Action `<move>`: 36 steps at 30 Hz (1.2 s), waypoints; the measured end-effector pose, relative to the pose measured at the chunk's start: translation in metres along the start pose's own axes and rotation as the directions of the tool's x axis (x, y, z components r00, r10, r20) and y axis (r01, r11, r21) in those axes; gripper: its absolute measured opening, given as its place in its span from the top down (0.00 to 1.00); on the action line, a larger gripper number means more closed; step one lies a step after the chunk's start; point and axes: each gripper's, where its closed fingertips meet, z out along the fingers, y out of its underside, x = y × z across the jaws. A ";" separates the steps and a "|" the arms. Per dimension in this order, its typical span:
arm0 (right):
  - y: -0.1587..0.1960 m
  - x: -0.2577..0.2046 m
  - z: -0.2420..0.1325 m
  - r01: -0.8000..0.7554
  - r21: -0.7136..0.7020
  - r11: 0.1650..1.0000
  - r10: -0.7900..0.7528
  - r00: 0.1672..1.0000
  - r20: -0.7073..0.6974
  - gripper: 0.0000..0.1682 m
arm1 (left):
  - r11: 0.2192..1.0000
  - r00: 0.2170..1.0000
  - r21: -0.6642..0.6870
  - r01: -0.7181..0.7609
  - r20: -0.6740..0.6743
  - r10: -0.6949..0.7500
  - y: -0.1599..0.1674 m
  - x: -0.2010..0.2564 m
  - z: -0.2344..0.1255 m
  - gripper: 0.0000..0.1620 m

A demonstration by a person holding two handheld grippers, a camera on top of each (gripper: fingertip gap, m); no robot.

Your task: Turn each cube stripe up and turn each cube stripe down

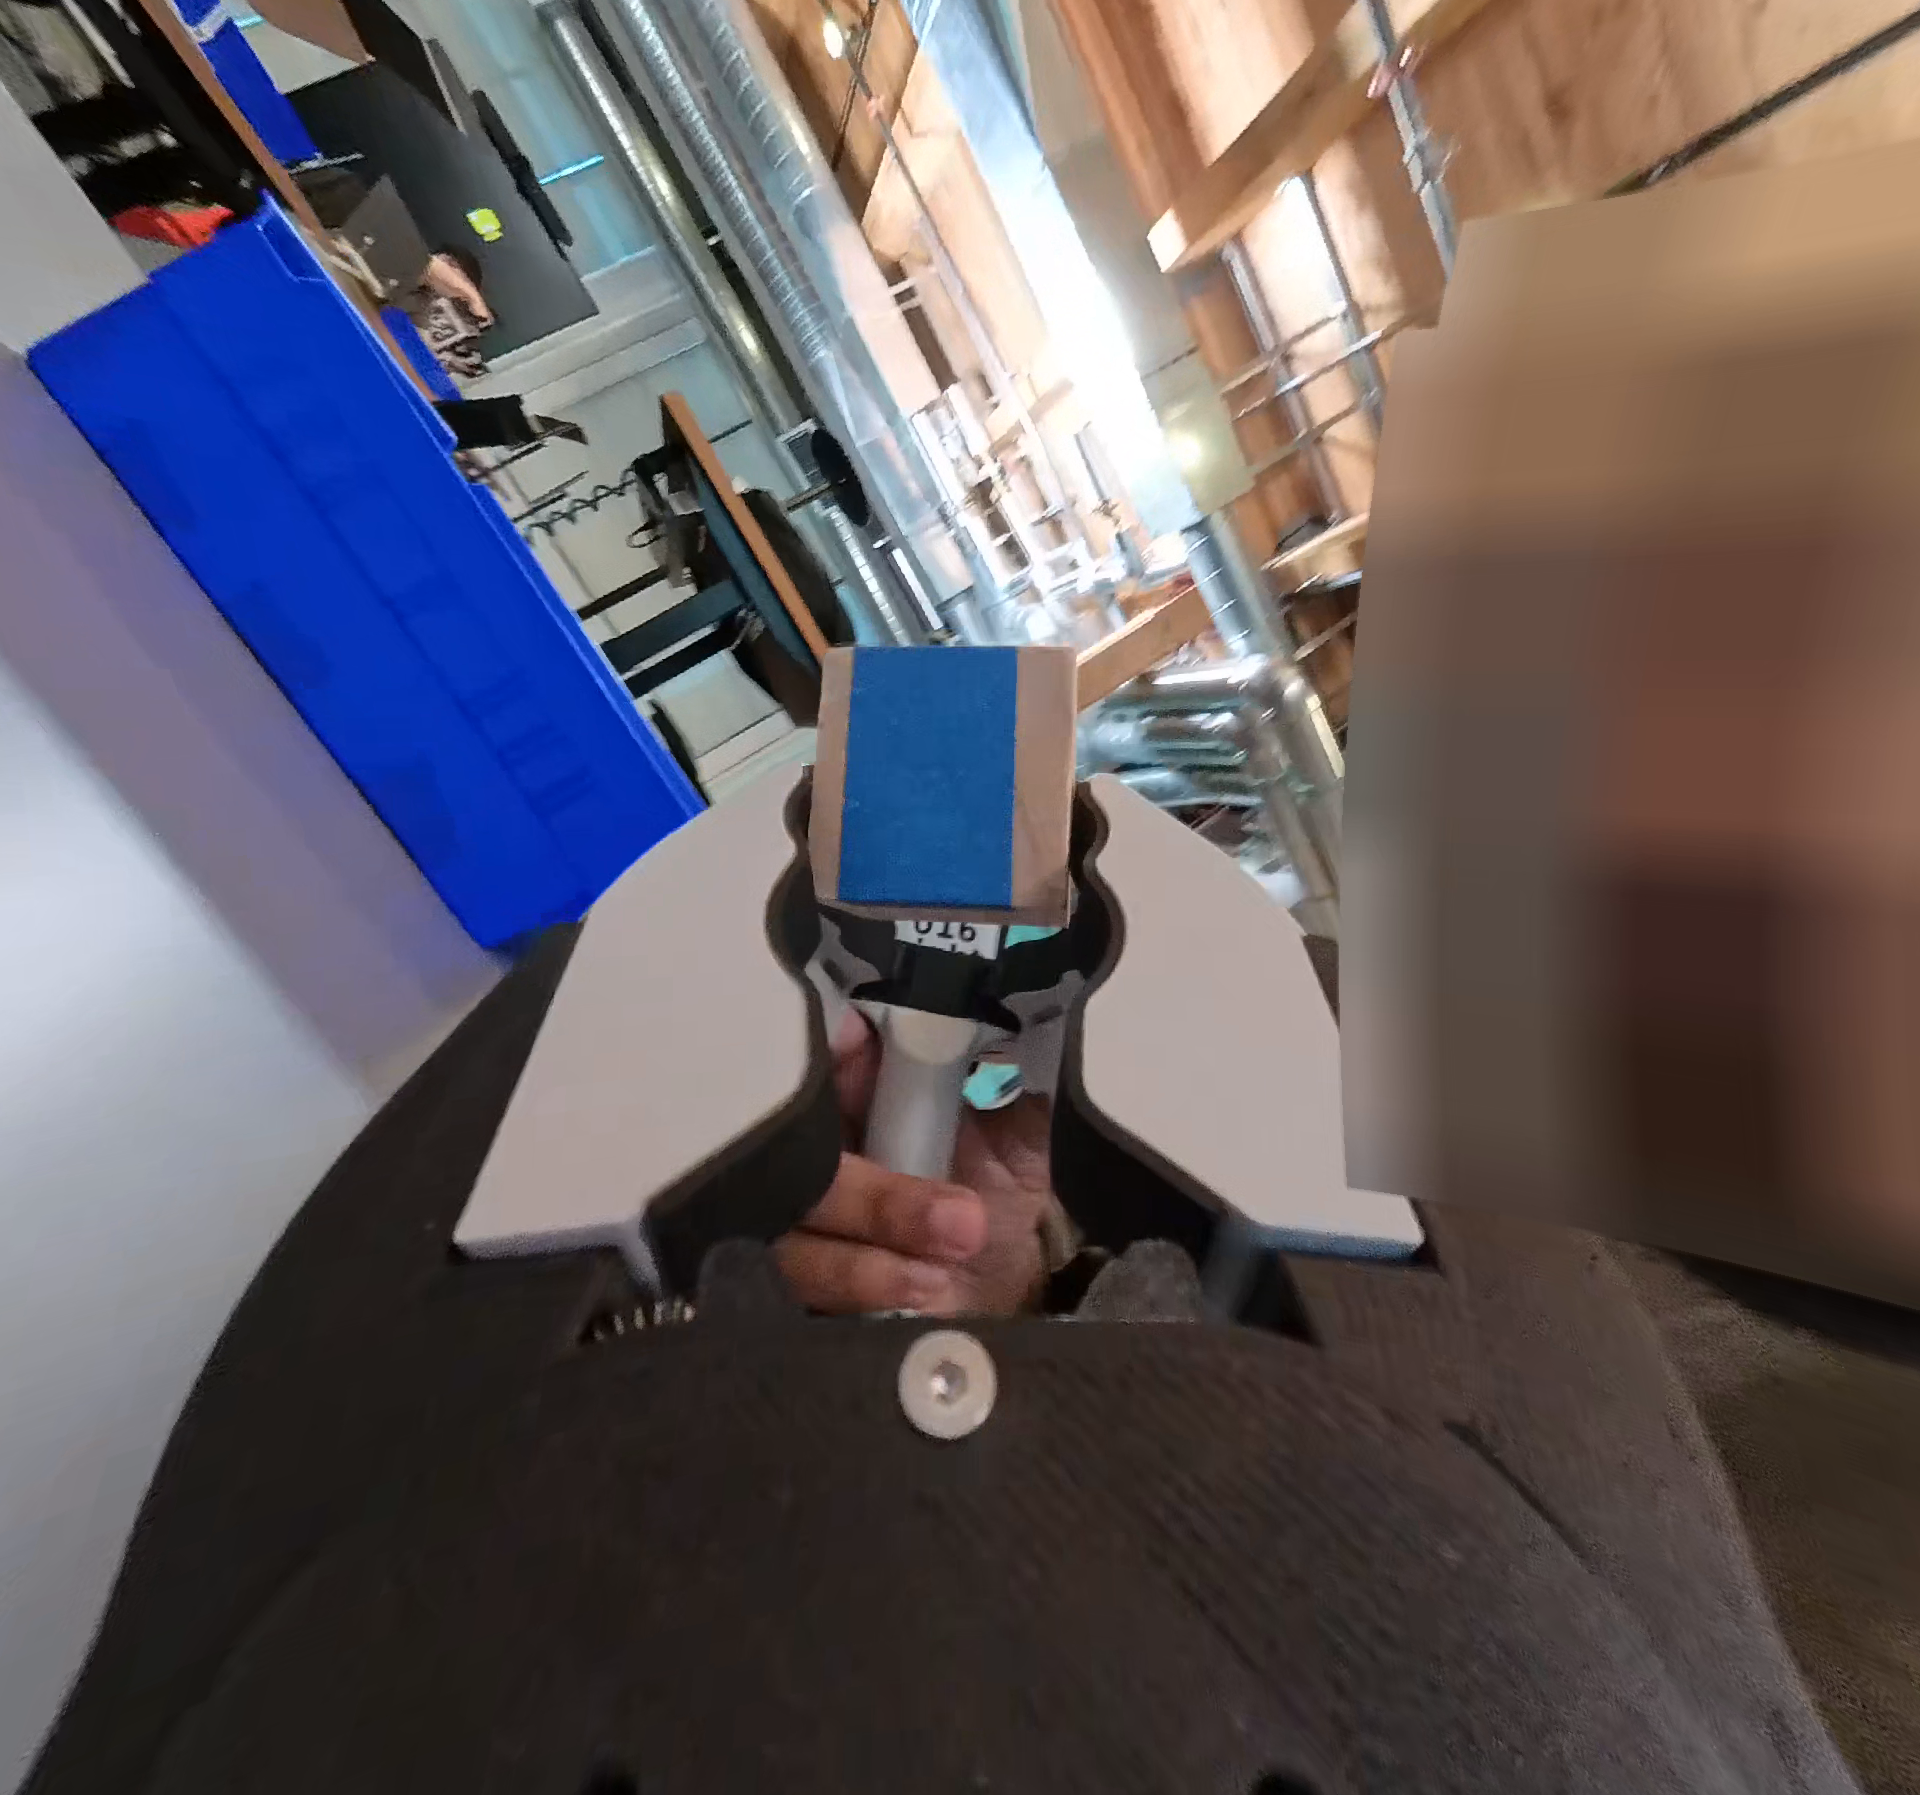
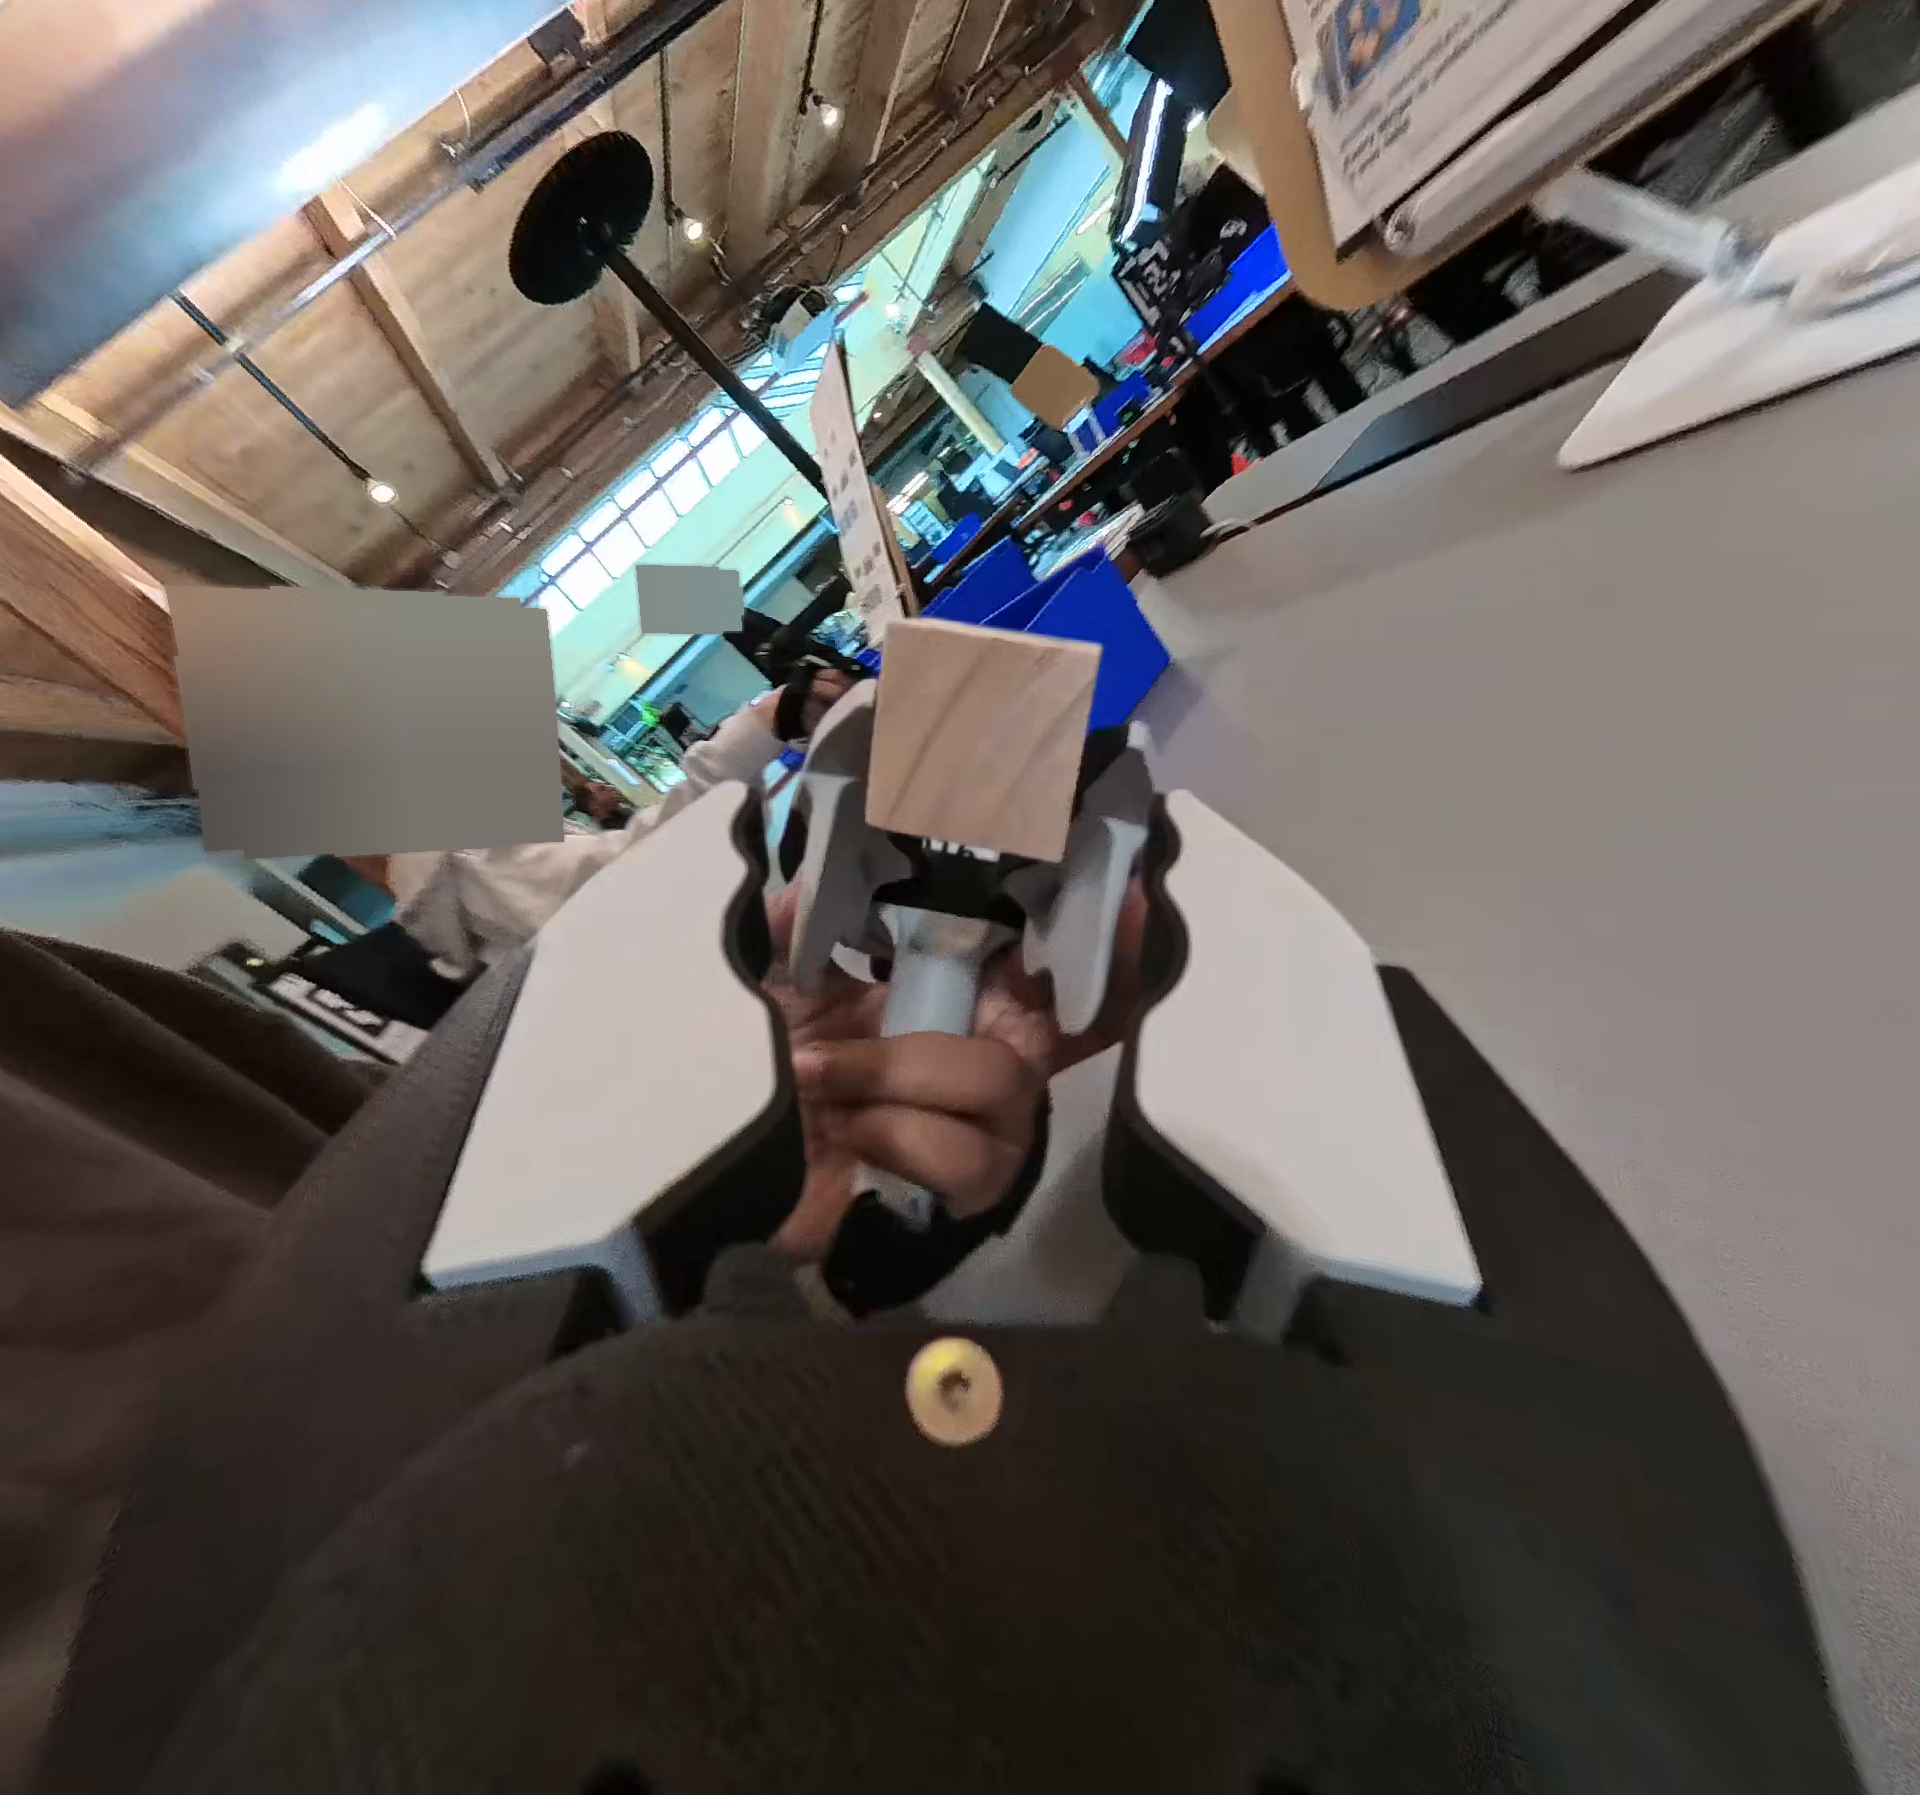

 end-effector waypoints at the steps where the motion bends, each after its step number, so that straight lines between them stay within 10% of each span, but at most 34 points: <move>1: 0.003 -0.001 0.001 -0.029 -0.005 1.000 0.029 1.000 0.003 0.60 | 0.999 0.999 -0.011 -0.036 0.017 0.036 0.002 -0.001 0.001 0.71; 16: 0.000 0.001 -0.004 -0.042 0.025 0.999 0.042 0.999 -0.013 0.76 | 0.999 0.999 -0.029 -0.045 0.020 0.045 0.015 0.001 0.004 0.71; 21: -0.031 0.006 -0.018 0.108 0.082 0.991 -0.103 0.993 -0.062 0.77 | 0.997 0.997 -0.034 0.063 0.043 -0.062 0.015 -0.005 0.001 0.56; 22: -0.040 0.007 -0.024 0.158 0.092 0.983 -0.150 0.985 -0.088 1.00 | 0.996 0.996 -0.033 0.077 0.044 -0.076 0.015 -0.005 0.001 0.55; 27: -0.088 0.019 -0.042 0.355 0.054 0.933 -0.337 0.917 -0.213 1.00 | 0.991 0.993 -0.064 0.115 0.049 -0.112 0.020 -0.007 0.001 0.53; 31: -0.083 0.040 -0.050 0.419 -0.054 0.906 -0.415 0.857 -0.306 1.00 | 0.993 0.989 -0.090 0.079 0.135 -0.066 0.022 -0.020 -0.001 0.78; 36: -0.051 0.049 -0.048 0.376 -0.199 0.905 -0.422 0.850 -0.314 0.81 | 0.994 0.968 -0.090 0.056 0.250 -0.032 0.010 -0.035 -0.015 0.77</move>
